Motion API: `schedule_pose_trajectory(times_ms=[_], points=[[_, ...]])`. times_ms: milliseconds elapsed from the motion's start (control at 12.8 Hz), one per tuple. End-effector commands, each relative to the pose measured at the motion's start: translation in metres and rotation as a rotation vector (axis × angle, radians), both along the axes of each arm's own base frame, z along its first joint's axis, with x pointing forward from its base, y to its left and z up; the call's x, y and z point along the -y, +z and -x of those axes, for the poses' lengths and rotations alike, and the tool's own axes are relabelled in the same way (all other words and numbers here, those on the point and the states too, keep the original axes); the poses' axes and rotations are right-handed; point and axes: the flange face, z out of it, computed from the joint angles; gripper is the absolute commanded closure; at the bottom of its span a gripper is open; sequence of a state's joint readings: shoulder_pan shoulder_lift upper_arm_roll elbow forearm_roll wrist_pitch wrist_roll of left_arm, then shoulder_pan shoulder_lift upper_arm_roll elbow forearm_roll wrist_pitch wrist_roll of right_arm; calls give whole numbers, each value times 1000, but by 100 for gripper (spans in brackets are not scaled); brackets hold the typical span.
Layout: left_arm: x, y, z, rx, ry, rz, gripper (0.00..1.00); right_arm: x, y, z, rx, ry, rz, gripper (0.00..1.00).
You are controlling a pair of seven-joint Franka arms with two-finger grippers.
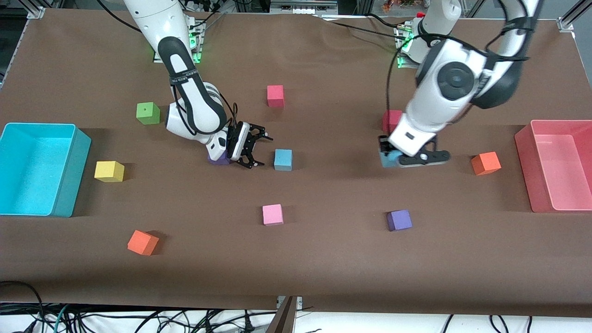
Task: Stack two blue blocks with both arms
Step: 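Carry the held blue block with the left gripper above the placed block, then lower the held block onto the placed block and open the left gripper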
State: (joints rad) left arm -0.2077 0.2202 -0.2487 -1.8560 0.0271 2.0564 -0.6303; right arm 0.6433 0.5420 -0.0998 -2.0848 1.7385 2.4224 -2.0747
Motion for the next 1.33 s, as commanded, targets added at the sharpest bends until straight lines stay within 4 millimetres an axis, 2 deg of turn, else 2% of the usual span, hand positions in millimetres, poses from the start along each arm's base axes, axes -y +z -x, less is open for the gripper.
schedule_pose_trajectory(times_ms=[0, 157, 235, 548, 783, 1018, 1253], points=[[77, -13, 4, -25, 79, 9, 100, 0, 0, 2, 10, 1, -18, 0], [147, -23, 20, -35, 161, 24, 100, 0, 0, 2, 10, 1, -18, 0], [172, -28, 27, -39, 187, 30, 100, 0, 0, 2, 10, 1, -18, 0], [230, -63, 39, -62, 183, 38, 100, 1, -1, 1, 9, -1, -17, 0], [257, -83, 37, -42, 149, 28, 100, 1, -1, 1, 9, -1, -17, 0], [262, -86, 27, -23, 61, 43, 100, 0, 0, 1, 9, -2, -18, 0], [275, -98, 33, -20, -1, 43, 100, 0, 0, 1, 9, -2, -18, 0]])
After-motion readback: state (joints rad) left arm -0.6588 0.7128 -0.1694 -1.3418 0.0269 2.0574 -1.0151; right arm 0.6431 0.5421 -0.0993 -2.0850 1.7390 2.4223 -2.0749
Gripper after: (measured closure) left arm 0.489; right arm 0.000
